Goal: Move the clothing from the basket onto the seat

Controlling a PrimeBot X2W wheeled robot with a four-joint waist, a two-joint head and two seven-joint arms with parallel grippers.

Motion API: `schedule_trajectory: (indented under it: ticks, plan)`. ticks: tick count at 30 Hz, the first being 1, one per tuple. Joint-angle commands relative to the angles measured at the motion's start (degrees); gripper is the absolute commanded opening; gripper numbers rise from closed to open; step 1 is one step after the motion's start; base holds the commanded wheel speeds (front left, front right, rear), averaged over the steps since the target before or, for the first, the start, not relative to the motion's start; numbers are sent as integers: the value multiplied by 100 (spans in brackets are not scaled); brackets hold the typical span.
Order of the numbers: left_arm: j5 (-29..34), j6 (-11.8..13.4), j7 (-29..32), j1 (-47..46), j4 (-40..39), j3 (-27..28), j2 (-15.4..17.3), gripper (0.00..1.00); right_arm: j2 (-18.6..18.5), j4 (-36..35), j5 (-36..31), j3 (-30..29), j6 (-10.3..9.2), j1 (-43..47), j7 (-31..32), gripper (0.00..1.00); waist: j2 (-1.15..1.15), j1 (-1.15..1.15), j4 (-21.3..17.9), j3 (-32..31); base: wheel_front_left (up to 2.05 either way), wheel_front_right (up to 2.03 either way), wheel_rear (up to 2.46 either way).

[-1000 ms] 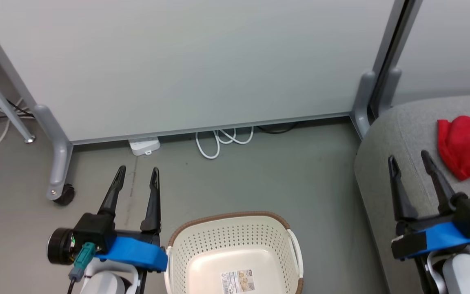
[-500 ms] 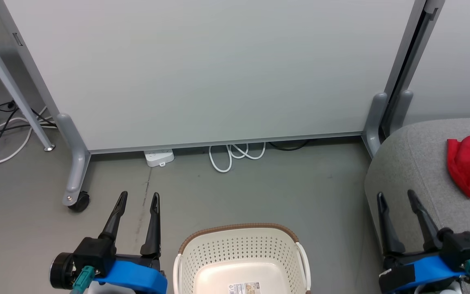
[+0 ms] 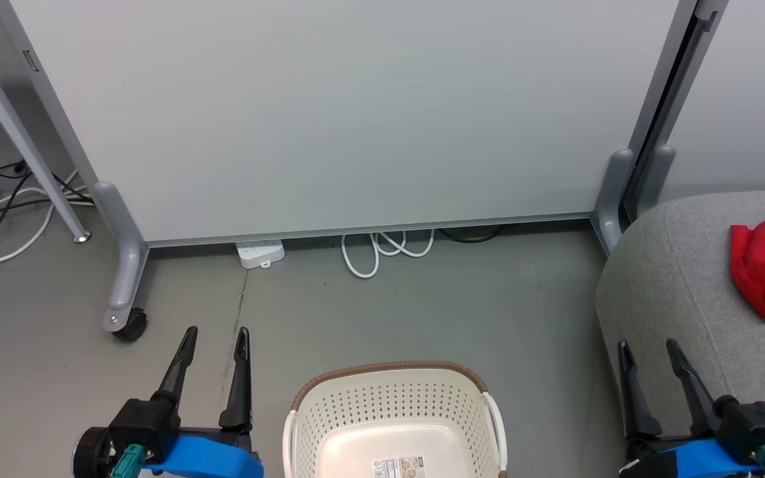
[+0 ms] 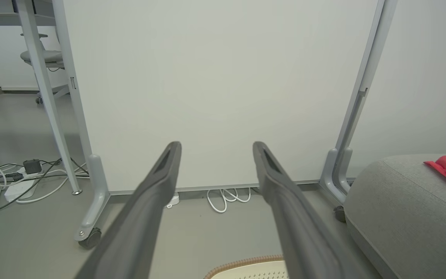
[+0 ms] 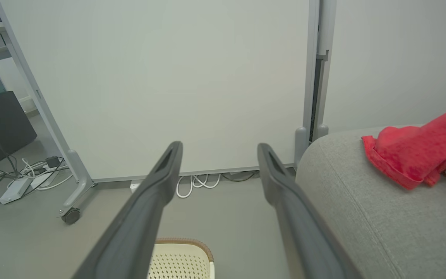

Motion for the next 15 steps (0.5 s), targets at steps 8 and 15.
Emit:
schedule_trajectory:
  ticks: [8,15]
  plan:
    - [-87,28,-16,43,28,-41,10,100,37,64,43,-36,-2,49,-3,100,0,0,-8,17,0,0,0]
    - [-101,36,-16,25,82,-47,9,100,35,101,36,0,-2,5,-3,100,0,0,-15,10,0,0,0]
